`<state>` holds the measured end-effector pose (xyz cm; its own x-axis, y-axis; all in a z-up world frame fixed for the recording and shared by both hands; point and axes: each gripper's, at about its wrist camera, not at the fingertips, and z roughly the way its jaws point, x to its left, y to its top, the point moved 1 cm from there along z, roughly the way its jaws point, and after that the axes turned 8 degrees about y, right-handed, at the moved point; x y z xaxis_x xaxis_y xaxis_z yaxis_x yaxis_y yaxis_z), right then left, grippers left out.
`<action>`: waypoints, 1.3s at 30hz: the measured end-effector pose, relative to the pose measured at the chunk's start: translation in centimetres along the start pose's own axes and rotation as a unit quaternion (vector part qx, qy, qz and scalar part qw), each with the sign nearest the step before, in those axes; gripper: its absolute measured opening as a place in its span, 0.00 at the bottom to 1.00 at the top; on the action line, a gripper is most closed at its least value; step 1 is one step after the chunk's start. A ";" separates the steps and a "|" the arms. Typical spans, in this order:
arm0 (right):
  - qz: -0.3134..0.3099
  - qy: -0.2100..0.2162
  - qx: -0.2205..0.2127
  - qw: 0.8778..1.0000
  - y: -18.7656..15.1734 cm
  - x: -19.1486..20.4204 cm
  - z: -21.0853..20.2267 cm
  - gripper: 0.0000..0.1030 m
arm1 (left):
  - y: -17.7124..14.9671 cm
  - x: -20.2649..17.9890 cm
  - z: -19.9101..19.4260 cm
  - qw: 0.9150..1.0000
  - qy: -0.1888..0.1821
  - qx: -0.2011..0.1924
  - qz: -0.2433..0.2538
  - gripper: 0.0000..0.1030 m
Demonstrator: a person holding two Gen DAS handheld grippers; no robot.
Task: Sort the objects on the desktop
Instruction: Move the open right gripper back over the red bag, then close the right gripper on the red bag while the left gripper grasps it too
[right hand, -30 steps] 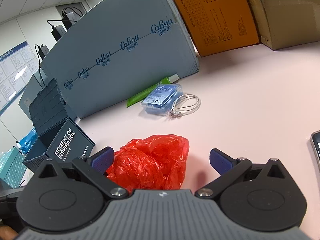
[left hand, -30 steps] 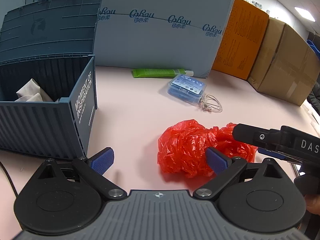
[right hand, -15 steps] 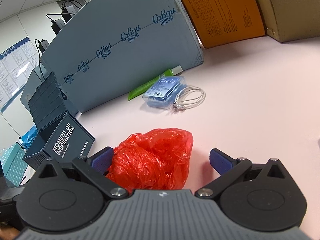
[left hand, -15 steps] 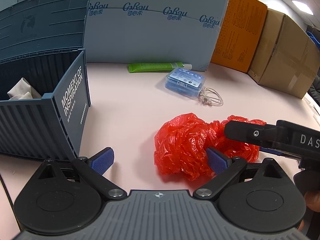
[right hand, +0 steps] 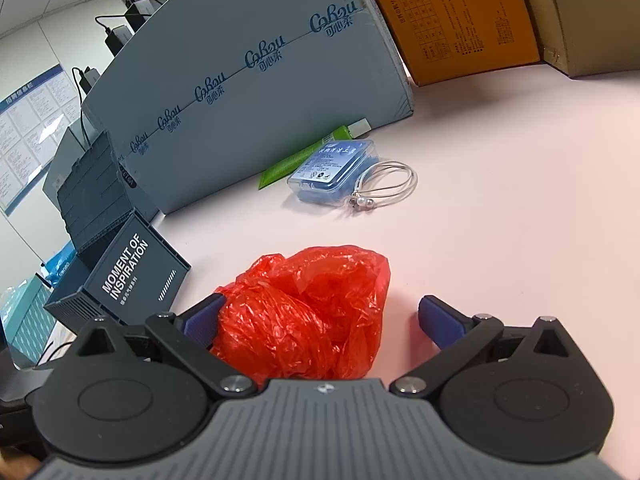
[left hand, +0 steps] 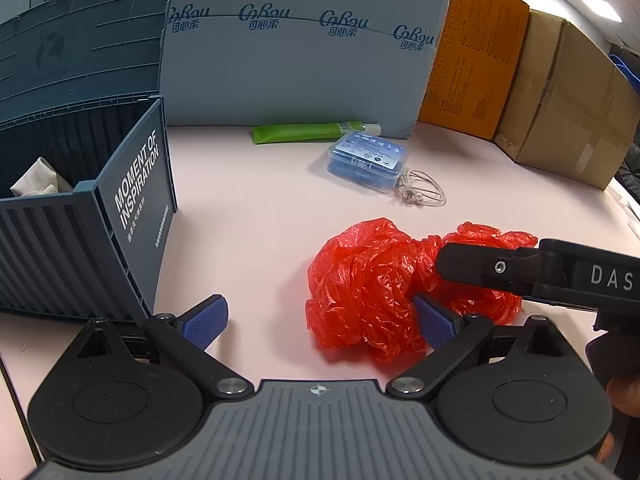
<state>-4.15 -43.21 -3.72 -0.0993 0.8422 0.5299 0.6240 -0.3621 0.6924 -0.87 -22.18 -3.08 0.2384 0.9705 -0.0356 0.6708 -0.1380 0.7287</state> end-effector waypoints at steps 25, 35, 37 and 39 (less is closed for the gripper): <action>-0.050 0.015 -0.012 0.999 -1.1 0.7 -0.1 0.62 | -0.8 -2.0 -0.4 0.995 -0.047 -0.038 0.076 0.20; -0.035 0.033 -0.012 0.999 -1.2 0.3 -0.2 0.62 | -1.0 -1.7 -1.0 0.996 -0.051 -0.035 0.067 0.20; -0.039 0.035 -0.010 0.999 -1.3 0.4 -0.2 0.62 | -1.0 -1.6 -1.0 0.996 -0.049 -0.033 0.063 0.20; -0.043 0.036 -0.009 0.998 -1.3 0.5 -0.2 0.62 | -1.0 -1.7 -1.1 0.996 -0.046 -0.034 0.061 0.20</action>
<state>-5.22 -42.36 -4.26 -0.2080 0.8398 0.5014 0.5976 -0.2968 0.7449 -2.71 -23.47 -3.00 0.3815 0.9243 -0.0040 0.5846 -0.2380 0.7756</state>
